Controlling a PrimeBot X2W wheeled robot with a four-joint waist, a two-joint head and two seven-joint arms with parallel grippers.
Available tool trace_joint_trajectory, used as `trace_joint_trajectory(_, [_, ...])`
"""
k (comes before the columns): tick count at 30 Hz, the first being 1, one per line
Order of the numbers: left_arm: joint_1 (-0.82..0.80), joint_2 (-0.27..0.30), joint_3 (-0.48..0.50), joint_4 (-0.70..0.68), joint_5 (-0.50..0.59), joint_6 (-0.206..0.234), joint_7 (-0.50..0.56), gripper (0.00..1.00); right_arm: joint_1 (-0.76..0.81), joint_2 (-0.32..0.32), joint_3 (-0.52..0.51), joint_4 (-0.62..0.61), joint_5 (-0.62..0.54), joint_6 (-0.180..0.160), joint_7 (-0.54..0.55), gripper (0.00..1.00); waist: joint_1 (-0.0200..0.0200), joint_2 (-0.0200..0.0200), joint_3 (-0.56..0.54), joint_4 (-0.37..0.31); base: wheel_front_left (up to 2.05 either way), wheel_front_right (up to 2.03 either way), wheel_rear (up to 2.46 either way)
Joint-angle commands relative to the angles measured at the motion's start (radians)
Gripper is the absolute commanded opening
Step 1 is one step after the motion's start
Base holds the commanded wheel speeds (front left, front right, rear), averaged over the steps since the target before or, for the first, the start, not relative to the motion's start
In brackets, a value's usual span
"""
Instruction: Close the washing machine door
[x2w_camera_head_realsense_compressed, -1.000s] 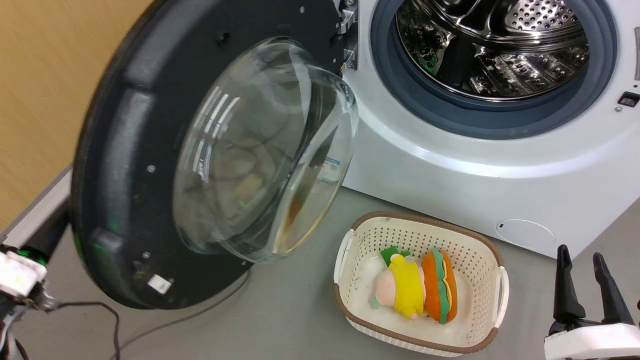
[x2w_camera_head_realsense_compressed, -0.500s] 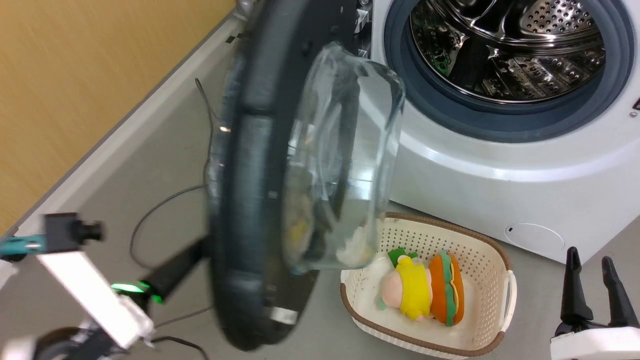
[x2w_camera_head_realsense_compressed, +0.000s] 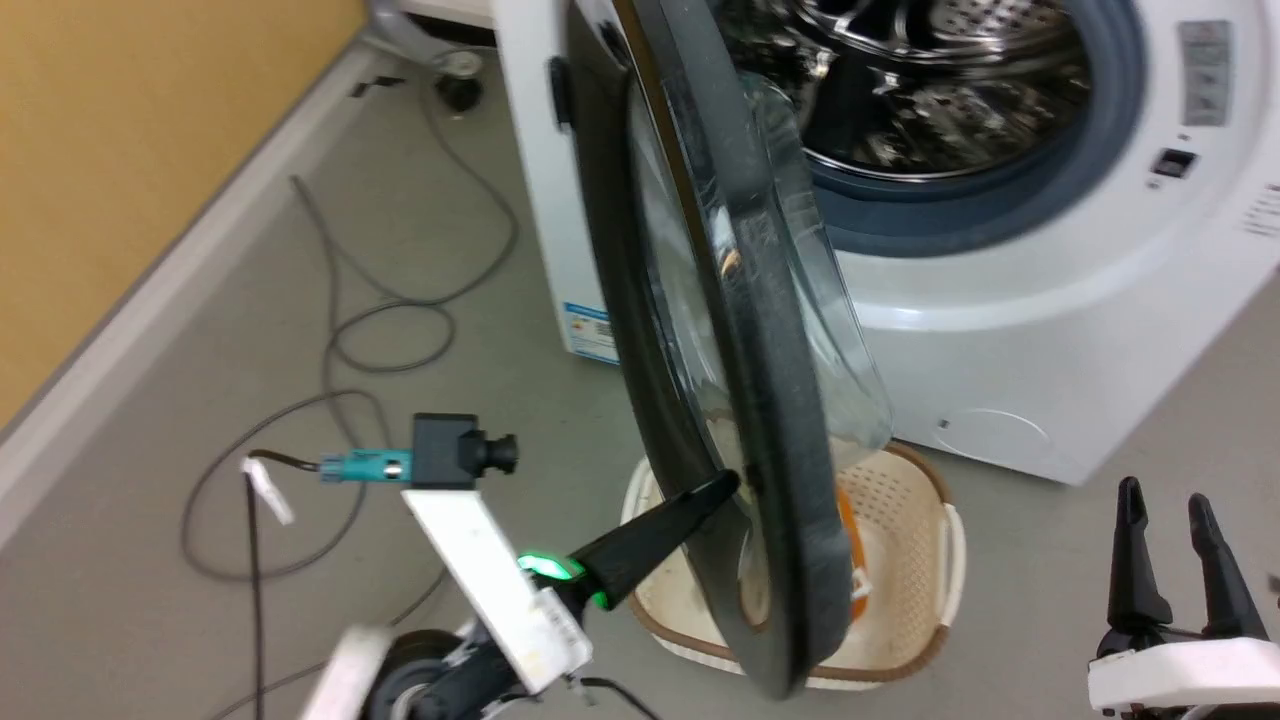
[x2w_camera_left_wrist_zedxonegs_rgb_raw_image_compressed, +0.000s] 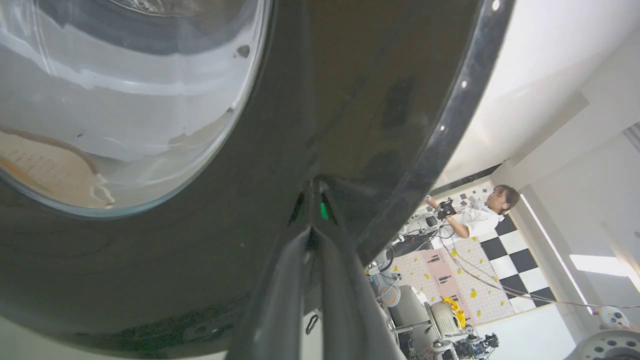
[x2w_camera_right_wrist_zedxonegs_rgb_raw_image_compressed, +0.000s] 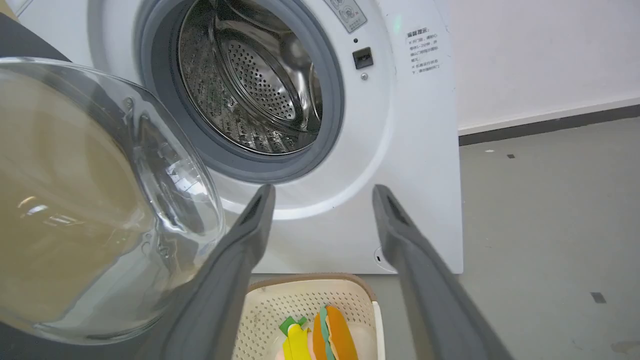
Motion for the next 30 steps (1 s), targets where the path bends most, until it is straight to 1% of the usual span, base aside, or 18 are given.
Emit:
trace_joint_trajectory(1, [-0.018, -0.004, -0.009, 0.01, 0.005, -0.004, -0.014, 0.0, -0.013, 0.001, -0.003, -0.003, -0.001, 0.001, -0.004, 1.0, 0.0, 0.0, 0.01, -0.038, 0.0, 0.0, 0.0])
trace_joint_trajectory(7, [-0.097, -0.024, -0.093, 0.113, 0.028, -0.004, -0.179, 0.0, -0.029, 0.001, -0.007, -0.008, -0.007, 0.001, -0.004, 1.0, 0.0, 0.0, 0.038, -0.144, 0.0, 0.0, 0.0])
trace_joint_trajectory(12, [-0.185, -0.029, -0.16, 0.208, 0.055, -0.004, -0.32, 0.0, -0.045, 0.001, -0.011, -0.012, -0.009, 0.001, -0.004, 1.0, 0.0, 0.0, 0.068, -0.228, 0.0, 0.0, 0.0])
trace_joint_trajectory(17, [-0.268, -0.03, -0.232, 0.277, 0.034, -0.004, -0.42, 0.0, -0.055, 0.001, -0.013, -0.012, -0.001, 0.001, -0.004, 1.0, 0.0, 0.0, 0.087, -0.293, 0.0, 0.0, 0.0])
trace_joint_trajectory(24, [-0.353, -0.022, -0.306, 0.398, 0.002, -0.004, -0.541, 0.0, -0.068, 0.001, 0.001, -0.007, 0.009, 0.001, -0.004, 1.0, 0.0, 0.0, 0.095, -0.35, 0.0, 0.0, 0.0])
trace_joint_trajectory(27, [-0.372, -0.015, -0.339, 0.431, -0.008, -0.004, -0.581, 0.0, -0.066, 0.001, 0.006, -0.007, 0.016, 0.001, -0.004, 1.0, 0.0, 0.0, 0.092, -0.36, 0.0, 0.0, 0.0])
trace_joint_trajectory(30, [-0.385, -0.002, -0.382, 0.439, -0.009, -0.004, -0.614, 0.0, -0.06, 0.001, 0.008, -0.009, 0.022, 0.001, -0.004, 1.0, 0.0, 0.0, 0.086, -0.356, 0.0, 0.0, 0.0])
